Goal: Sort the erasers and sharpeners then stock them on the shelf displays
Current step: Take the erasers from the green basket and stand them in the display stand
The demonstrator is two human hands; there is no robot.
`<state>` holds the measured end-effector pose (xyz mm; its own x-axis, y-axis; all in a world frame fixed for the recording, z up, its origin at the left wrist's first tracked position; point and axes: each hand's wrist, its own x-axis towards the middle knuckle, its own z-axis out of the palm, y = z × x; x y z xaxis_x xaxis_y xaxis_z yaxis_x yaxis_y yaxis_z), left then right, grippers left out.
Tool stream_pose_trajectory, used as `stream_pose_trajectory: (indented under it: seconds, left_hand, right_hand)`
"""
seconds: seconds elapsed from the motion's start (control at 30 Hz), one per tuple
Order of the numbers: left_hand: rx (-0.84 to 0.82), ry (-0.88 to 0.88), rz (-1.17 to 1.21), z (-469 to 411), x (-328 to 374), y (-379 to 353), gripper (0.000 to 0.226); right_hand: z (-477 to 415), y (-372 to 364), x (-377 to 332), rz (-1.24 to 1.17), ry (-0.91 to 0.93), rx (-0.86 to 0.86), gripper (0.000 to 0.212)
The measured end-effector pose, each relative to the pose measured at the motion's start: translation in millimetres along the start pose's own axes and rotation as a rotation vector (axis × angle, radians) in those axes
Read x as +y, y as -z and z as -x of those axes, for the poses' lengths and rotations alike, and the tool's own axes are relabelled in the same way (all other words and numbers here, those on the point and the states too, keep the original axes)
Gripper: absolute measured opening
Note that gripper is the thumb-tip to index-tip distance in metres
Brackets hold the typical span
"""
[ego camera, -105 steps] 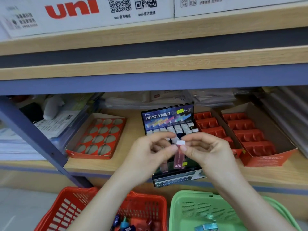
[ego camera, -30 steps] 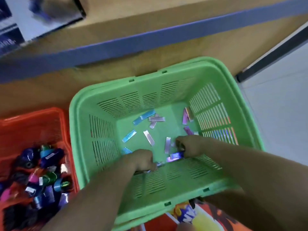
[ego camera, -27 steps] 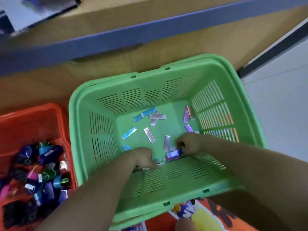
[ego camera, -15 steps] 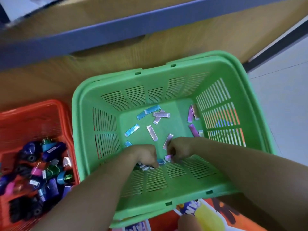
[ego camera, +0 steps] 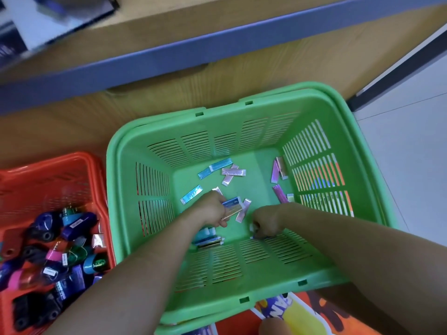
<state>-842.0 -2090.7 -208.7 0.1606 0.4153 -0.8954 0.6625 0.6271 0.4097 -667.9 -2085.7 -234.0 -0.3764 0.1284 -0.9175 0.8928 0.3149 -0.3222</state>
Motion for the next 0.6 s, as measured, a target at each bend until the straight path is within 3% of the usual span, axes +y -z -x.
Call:
stream_pose_trajectory:
  seconds: [0.1,0.23,0.33,0.4,0.47,0.6]
  left_hand:
    - [0.028,0.004,0.184,17,14,9,0.019]
    - [0.110,-0.050,0.372,44,21,17,0.012]
    - [0.178,-0.127,0.526,76,20,19,0.016]
    - [0.219,-0.183,0.673,101,22,18,0.013]
    - [0.298,-0.261,0.793,127,29,17,0.012]
    - [0.521,-0.435,0.826,169,44,16,0.017]
  right_hand:
    - [9,-2,-7,0.081,-0.023,0.031,0.025]
    - [32,-1,-12,-0.010,-0.061,0.098,0.024]
    - [64,19,-22,-0.460,-0.072,0.205,0.017]
    - [91,40,-36,-0.894,0.027,0.304,0.024]
    - [122,61,-57,-1.220,0.134,0.385,0.018]
    - [170,86,-109,-1.387,0.257,0.553,0.022]
